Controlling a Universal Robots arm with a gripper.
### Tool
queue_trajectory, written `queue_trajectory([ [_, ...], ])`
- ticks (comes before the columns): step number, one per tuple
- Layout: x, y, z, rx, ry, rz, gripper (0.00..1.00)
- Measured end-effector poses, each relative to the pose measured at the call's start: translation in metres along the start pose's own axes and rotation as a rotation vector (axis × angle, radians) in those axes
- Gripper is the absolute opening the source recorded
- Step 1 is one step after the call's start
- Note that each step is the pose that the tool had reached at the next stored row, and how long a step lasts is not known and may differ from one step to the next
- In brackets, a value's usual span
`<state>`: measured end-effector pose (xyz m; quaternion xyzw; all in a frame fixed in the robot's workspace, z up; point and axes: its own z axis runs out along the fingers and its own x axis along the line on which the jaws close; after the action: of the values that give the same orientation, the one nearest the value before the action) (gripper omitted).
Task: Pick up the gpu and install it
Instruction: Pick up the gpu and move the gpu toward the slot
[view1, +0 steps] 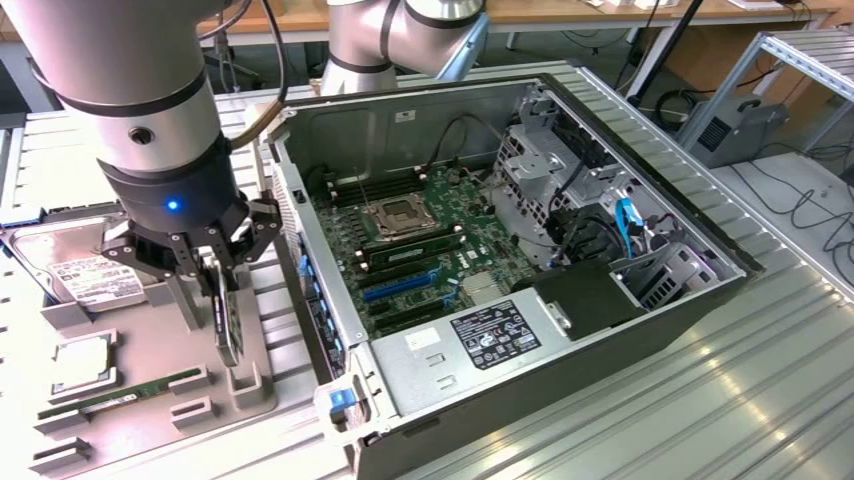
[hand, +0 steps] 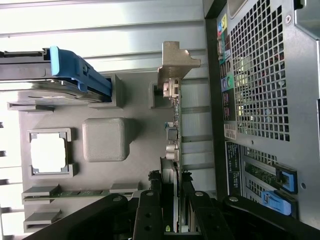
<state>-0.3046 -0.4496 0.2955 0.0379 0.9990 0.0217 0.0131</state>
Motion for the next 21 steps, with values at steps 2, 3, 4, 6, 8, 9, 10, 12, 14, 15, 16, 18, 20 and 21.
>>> queue_trajectory([
  [2, 0.0000, 0.0000, -0.0004, 0.0000, 0.0000, 0.000, 0.26],
  [3, 0.0000, 0.0000, -0.0006, 0.0000, 0.0000, 0.000, 0.26],
  [4, 0.0000, 0.0000, -0.0008, 0.0000, 0.0000, 0.000, 0.26],
  [6, 0.0000, 0.0000, -0.0011, 0.0000, 0.0000, 0.000, 0.26],
  [8, -0.0001, 0.0001, -0.0018, 0.0000, 0.0000, 0.000, 0.26],
  [9, -0.0001, 0.0001, -0.0021, 0.0000, 0.0000, 0.000, 0.26],
  [10, -0.0001, 0.0001, -0.0022, -0.0001, 0.0000, 0.000, 0.26],
  [12, 0.0000, 0.0001, -0.0025, 0.0001, 0.0000, 0.000, 0.26],
  [14, -0.0001, 0.0001, -0.0030, 0.0000, -0.0001, 0.000, 0.26],
  [15, -0.0001, 0.0001, -0.0033, 0.0000, 0.0000, 0.000, 0.26],
  [16, -0.0001, 0.0002, -0.0036, 0.0000, 0.0000, 0.000, 0.26],
  [18, -0.0001, 0.0002, -0.0039, 0.0000, 0.0000, 0.000, 0.26],
  [20, -0.0001, 0.0002, -0.0042, 0.0000, 0.0000, 0.000, 0.26],
  [21, -0.0001, 0.0002, -0.0043, 0.0000, 0.0000, 0.000, 0.26],
])
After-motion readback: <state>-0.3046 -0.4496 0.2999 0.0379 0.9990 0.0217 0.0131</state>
